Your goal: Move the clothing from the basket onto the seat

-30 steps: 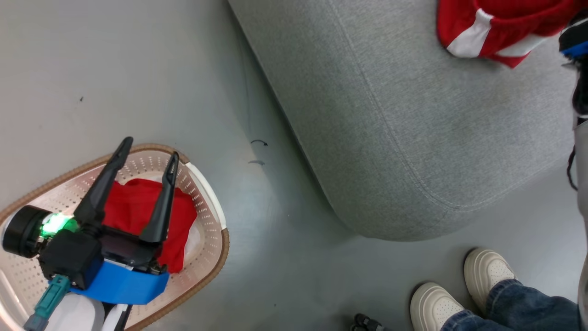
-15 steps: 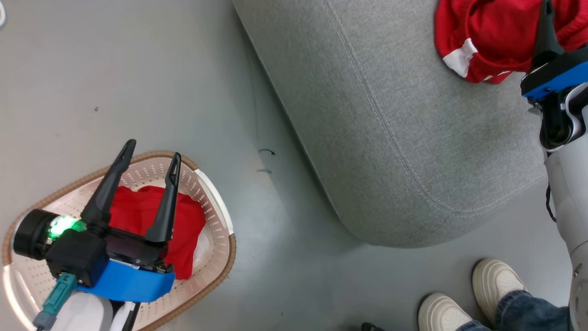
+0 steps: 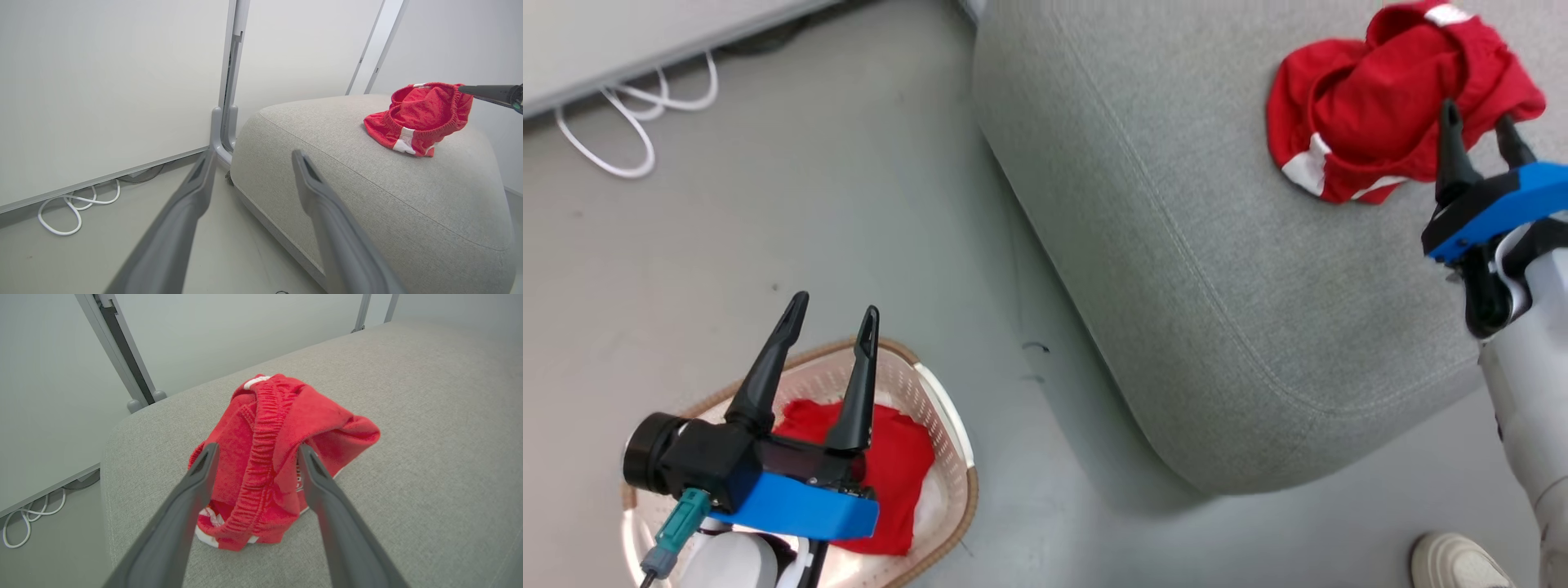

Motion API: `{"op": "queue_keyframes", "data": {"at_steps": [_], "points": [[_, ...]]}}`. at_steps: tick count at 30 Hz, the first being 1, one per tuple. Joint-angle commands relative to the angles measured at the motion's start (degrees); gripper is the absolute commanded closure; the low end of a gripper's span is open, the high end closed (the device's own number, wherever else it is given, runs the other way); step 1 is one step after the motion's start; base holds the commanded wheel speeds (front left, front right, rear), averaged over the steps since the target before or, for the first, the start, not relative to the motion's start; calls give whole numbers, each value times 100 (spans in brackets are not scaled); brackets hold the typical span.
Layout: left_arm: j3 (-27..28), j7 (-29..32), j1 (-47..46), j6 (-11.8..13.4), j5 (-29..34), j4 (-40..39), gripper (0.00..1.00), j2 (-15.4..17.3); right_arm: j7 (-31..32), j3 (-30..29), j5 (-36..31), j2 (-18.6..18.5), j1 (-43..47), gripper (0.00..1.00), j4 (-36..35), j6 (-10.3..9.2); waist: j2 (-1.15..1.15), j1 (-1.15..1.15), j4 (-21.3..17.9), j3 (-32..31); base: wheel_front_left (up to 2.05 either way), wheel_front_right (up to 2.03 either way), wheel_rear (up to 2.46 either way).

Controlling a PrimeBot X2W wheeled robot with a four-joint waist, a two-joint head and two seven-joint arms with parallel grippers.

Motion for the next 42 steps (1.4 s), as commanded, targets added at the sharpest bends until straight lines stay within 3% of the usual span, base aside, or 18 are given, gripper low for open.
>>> {"op": "queue_keyframes", "data": {"at_steps": [1,9,16,21,35,42], "points": [[72,-25,59,-17,-28,33,0,-81,5,61,19,-23,155,0,-40,3,0,0,101,-348,0,0,0],[443,-27,419,-104,-22,257,0,-538,-39,471,161,-32,927,0,-632,3,0,0,391,-946,0,0,0],[786,-28,724,-173,67,478,0,-814,-60,609,22,-67,2089,0,-2061,3,0,0,793,-1398,0,0,0],[1021,-29,923,-198,122,554,0,-943,-59,454,-311,99,2926,0,-3053,3,0,0,1092,-1662,0,0,0],[1287,-25,1149,-205,81,828,0,-963,557,-245,-1268,847,4679,0,-5175,3,0,0,1920,-2071,0,0,0],[1444,-25,1141,-205,63,1066,0,-916,917,-361,-1606,1084,5445,0,-5902,3,0,0,2243,-2241,0,0,0]]}}
